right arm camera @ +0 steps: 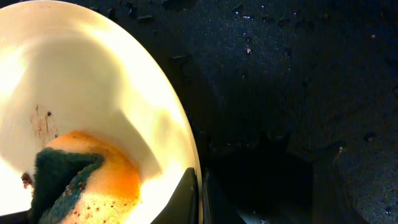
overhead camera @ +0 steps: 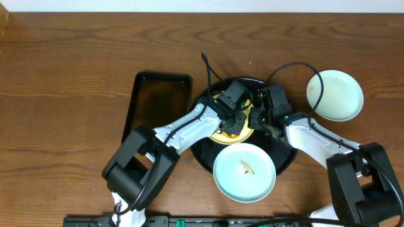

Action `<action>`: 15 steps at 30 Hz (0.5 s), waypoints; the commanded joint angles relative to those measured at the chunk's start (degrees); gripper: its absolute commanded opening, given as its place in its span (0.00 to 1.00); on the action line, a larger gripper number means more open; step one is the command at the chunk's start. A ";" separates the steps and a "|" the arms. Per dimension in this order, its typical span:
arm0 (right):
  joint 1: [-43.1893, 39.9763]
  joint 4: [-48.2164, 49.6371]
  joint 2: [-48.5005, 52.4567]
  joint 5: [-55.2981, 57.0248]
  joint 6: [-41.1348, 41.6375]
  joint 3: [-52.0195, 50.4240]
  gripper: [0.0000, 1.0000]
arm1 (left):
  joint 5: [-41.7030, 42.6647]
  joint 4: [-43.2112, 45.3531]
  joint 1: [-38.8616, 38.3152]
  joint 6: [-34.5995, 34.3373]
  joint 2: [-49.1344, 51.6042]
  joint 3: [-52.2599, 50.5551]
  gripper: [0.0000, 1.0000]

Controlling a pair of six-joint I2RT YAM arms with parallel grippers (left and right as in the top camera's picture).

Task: Clean dirty plates on tray and stack at the side
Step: 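Wipe the yellow plate with the sponge while right gripper holds its rim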

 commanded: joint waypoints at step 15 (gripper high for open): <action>0.15 -1.57 0.74 1.27 0.26 0.72 0.01 | -7.37 -5.66 9.97 -2.16 4.44 1.95 0.07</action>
